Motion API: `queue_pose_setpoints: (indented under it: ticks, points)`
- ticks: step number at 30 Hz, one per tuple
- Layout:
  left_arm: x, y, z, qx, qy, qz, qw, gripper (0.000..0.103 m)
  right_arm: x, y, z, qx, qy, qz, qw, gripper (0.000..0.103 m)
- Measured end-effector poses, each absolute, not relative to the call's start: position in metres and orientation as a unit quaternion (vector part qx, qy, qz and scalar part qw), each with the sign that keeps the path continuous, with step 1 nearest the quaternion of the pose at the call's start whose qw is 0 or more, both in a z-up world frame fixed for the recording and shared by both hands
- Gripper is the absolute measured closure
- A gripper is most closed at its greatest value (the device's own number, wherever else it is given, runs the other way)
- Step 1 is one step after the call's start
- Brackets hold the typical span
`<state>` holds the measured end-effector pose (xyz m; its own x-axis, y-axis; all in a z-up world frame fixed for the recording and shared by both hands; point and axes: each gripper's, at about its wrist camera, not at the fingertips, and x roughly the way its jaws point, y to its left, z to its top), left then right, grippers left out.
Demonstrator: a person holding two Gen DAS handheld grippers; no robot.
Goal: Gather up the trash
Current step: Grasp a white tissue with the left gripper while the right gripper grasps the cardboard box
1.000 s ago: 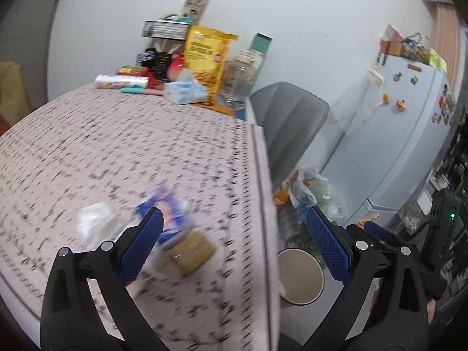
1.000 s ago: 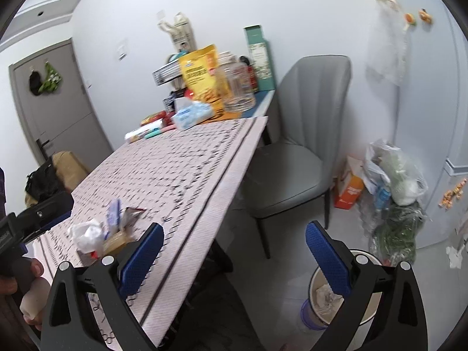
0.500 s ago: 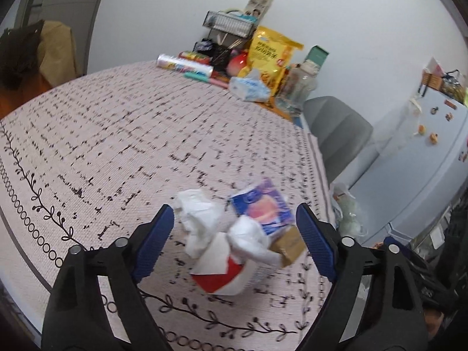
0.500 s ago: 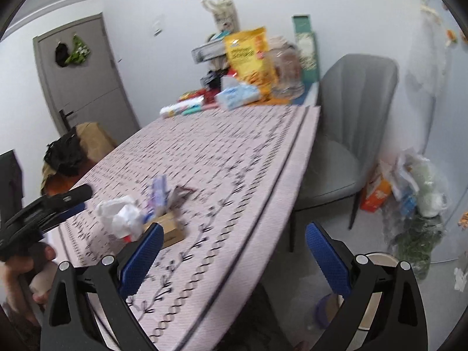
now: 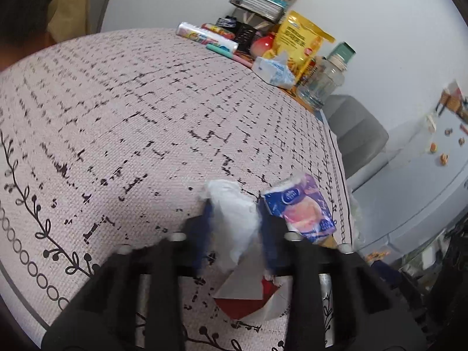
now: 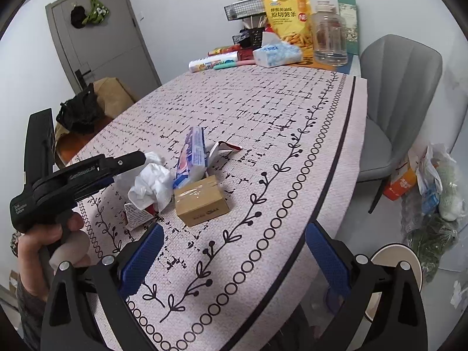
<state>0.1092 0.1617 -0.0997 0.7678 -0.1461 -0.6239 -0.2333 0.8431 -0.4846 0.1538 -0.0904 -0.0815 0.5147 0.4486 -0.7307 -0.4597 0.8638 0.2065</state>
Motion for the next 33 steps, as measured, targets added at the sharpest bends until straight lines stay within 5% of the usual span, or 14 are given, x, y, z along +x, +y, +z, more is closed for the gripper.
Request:
queue_pose_setpoints:
  ticks: [14, 20, 33]
  points:
    - [0.091, 0.176, -0.091, -0.288, 0.304, 0.046, 0.907, 0.082, 0.187, -0.041, -0.099, -0.044, 0.452, 0.281, 0.845, 0.020]
    - [0.087, 0.181, -0.089, -0.293, 0.298, 0.061, 0.906, 0.082, 0.196, -0.028, -0.105, -0.057, 0.460, 0.292, 0.836, 0.055]
    - [0.076, 0.151, -0.050, -0.262, 0.265, 0.046, 0.927, 0.082, 0.176, -0.057, -0.074, -0.033, 0.425, 0.291, 0.856, 0.055]
